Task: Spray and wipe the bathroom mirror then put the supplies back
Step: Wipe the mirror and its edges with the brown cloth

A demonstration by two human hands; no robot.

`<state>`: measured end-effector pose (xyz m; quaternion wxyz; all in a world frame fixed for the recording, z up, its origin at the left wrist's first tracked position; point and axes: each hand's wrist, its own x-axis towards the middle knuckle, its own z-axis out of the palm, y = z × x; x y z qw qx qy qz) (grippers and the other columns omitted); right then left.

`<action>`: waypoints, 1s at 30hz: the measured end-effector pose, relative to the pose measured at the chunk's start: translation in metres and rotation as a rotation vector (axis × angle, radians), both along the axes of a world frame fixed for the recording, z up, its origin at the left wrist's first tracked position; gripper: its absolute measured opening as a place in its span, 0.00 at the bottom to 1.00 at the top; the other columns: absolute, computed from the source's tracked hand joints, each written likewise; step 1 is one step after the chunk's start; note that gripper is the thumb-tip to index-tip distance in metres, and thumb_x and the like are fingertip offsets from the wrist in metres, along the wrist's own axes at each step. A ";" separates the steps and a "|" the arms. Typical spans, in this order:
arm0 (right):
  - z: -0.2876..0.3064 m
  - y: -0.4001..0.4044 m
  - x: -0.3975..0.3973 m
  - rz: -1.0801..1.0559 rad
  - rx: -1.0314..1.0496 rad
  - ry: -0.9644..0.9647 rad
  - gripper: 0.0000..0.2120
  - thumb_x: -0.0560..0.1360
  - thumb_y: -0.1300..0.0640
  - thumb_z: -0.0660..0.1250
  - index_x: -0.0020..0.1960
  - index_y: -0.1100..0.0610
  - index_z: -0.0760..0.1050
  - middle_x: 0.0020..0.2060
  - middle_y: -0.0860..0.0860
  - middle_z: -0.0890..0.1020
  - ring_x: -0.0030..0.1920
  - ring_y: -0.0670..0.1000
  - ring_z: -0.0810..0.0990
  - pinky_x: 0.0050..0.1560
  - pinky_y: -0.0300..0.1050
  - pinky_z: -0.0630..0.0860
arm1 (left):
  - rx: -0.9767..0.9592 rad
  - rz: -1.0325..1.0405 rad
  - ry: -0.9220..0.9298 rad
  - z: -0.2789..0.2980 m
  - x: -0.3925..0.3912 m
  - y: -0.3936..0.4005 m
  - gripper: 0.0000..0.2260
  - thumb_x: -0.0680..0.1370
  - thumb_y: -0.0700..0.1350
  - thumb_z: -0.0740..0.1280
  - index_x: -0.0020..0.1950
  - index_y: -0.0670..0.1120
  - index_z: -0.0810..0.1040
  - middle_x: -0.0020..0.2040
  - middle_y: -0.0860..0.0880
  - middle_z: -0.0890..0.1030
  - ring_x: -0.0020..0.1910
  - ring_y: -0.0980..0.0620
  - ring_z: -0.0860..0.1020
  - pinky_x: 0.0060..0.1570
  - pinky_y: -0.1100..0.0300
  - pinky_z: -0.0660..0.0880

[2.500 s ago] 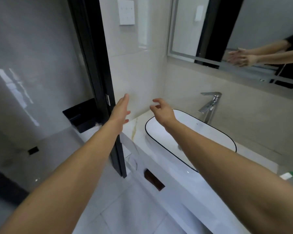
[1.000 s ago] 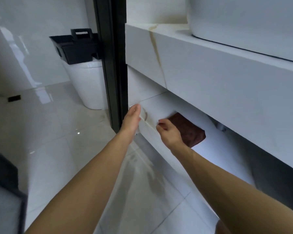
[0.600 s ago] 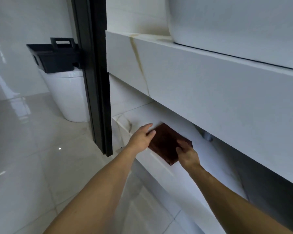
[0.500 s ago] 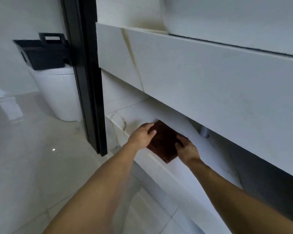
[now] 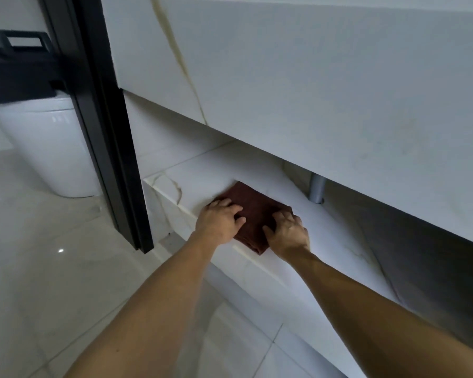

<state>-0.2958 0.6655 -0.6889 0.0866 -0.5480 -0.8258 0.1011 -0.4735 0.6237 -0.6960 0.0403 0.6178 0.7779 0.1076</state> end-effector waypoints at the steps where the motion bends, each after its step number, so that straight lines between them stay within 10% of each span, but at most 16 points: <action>1: 0.001 -0.002 -0.001 -0.012 0.004 0.008 0.24 0.81 0.44 0.59 0.74 0.53 0.66 0.72 0.51 0.69 0.71 0.56 0.66 0.69 0.53 0.67 | 0.010 0.007 0.015 0.000 0.001 -0.001 0.21 0.82 0.60 0.57 0.74 0.58 0.69 0.77 0.51 0.66 0.75 0.48 0.64 0.71 0.51 0.63; 9: 0.001 -0.017 0.008 -0.002 0.101 -0.045 0.21 0.81 0.44 0.58 0.69 0.52 0.70 0.68 0.49 0.73 0.68 0.55 0.69 0.66 0.53 0.68 | 0.084 0.071 0.159 0.023 0.011 -0.001 0.14 0.83 0.53 0.58 0.58 0.50 0.80 0.55 0.47 0.82 0.55 0.45 0.79 0.56 0.51 0.70; 18: 0.013 0.008 -0.002 -0.025 0.086 -0.158 0.26 0.80 0.46 0.63 0.74 0.55 0.64 0.66 0.54 0.75 0.68 0.56 0.71 0.68 0.51 0.68 | -0.083 -0.084 0.417 0.044 0.026 0.036 0.31 0.80 0.42 0.61 0.81 0.53 0.55 0.59 0.46 0.80 0.59 0.46 0.79 0.51 0.55 0.72; 22: 0.023 0.018 -0.002 0.012 0.033 -0.291 0.25 0.78 0.42 0.66 0.70 0.54 0.70 0.64 0.54 0.75 0.66 0.57 0.71 0.66 0.52 0.68 | -0.214 -0.063 0.375 0.044 0.026 0.040 0.25 0.79 0.46 0.63 0.77 0.53 0.66 0.69 0.49 0.75 0.67 0.47 0.74 0.62 0.54 0.71; 30: 0.028 0.002 -0.001 0.064 0.209 -0.236 0.13 0.77 0.54 0.67 0.61 0.51 0.75 0.57 0.50 0.78 0.61 0.55 0.71 0.61 0.48 0.68 | -0.003 0.007 0.250 0.040 0.030 0.006 0.12 0.81 0.43 0.64 0.64 0.50 0.73 0.52 0.45 0.82 0.52 0.44 0.81 0.44 0.55 0.71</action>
